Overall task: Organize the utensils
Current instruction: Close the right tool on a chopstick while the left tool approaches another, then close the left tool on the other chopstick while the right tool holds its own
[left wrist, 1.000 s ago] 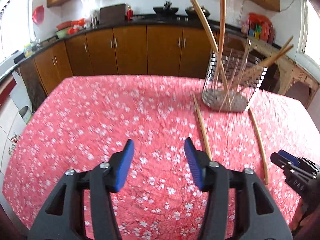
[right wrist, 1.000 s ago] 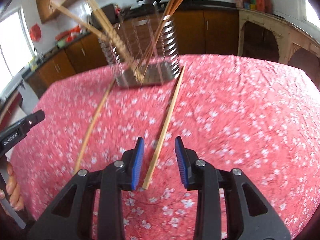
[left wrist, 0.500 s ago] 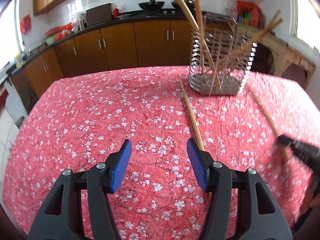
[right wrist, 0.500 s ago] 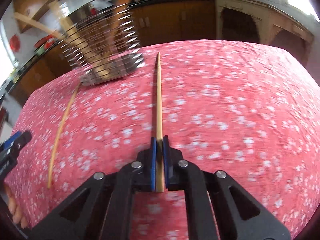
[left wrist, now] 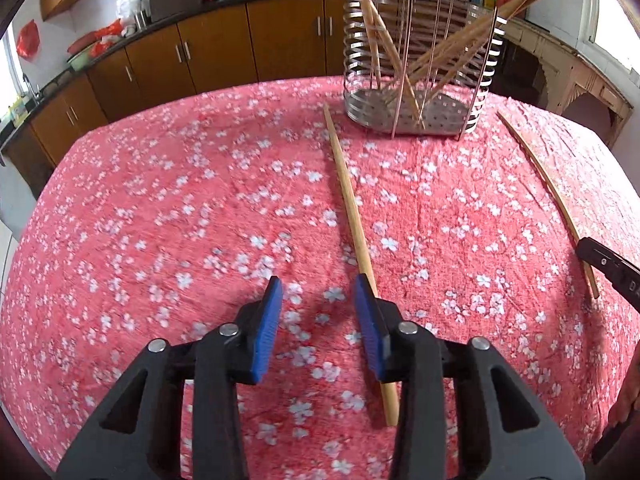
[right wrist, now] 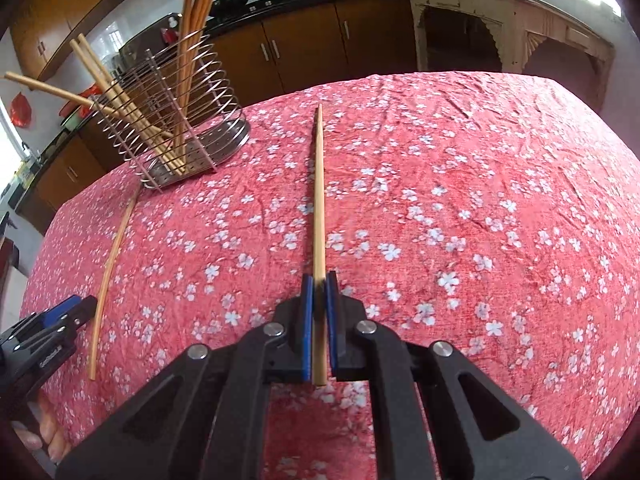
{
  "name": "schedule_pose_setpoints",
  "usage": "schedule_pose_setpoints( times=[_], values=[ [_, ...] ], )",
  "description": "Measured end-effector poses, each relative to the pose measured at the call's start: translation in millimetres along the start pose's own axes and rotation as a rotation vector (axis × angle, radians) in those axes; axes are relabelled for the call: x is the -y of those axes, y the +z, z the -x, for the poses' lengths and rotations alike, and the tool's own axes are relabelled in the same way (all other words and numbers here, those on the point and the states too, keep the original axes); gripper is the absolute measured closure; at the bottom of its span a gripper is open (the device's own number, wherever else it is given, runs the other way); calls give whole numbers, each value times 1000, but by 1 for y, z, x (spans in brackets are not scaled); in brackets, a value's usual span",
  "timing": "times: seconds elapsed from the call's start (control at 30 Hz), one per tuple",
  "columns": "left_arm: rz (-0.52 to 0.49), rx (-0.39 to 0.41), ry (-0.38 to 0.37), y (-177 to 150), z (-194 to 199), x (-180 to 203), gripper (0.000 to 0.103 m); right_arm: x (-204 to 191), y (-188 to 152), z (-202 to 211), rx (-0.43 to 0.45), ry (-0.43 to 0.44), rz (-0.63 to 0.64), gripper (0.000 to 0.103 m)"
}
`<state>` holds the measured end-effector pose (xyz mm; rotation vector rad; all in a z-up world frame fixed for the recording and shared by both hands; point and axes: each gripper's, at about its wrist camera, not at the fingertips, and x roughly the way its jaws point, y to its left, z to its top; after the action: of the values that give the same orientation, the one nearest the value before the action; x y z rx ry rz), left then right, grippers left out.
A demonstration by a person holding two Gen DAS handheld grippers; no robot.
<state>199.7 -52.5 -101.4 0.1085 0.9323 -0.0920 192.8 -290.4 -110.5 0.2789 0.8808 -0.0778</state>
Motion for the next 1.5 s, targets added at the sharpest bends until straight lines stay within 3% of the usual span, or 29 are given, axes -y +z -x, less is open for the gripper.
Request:
schedule_pose_setpoints(
  times=[0.13,0.2,0.33,0.43,0.57,0.63,0.77,0.8,0.97,1.23,1.33,1.43,1.5],
  values=[
    [-21,13,11,-3,2,7,65,-6,-1,-1,5,-5,24,95],
    [0,2,-23,-3,2,5,64,-8,-2,-1,8,-10,32,95],
    [34,15,-73,-2,8,3,57,-7,-2,-1,8,-11,36,95],
    [72,33,-112,-1,14,1,44,-7,-2,-1,8,-12,36,95],
    [53,11,-80,-1,8,11,41,-10,-2,-2,9,-16,43,95],
    [34,-13,-56,-3,-1,16,47,-10,-1,-2,9,-14,42,95],
    [0,-11,-10,-4,0,17,90,-10,-2,-1,8,-11,44,95],
    [10,-18,-5,-2,-1,12,95,-10,-3,0,8,-9,45,95],
    [58,-28,29,4,-6,-26,95,-12,-8,4,13,-10,72,95],
    [29,-17,-17,-2,-3,-35,93,-12,-8,5,16,-14,74,95],
    [32,-13,-46,-4,1,-35,86,-12,-8,5,15,-18,76,95],
    [16,-10,-50,-6,1,-32,68,-12,-8,5,15,-19,77,95],
    [0,-5,-35,-8,1,-27,65,-12,-8,5,14,-18,76,95]
  ],
)
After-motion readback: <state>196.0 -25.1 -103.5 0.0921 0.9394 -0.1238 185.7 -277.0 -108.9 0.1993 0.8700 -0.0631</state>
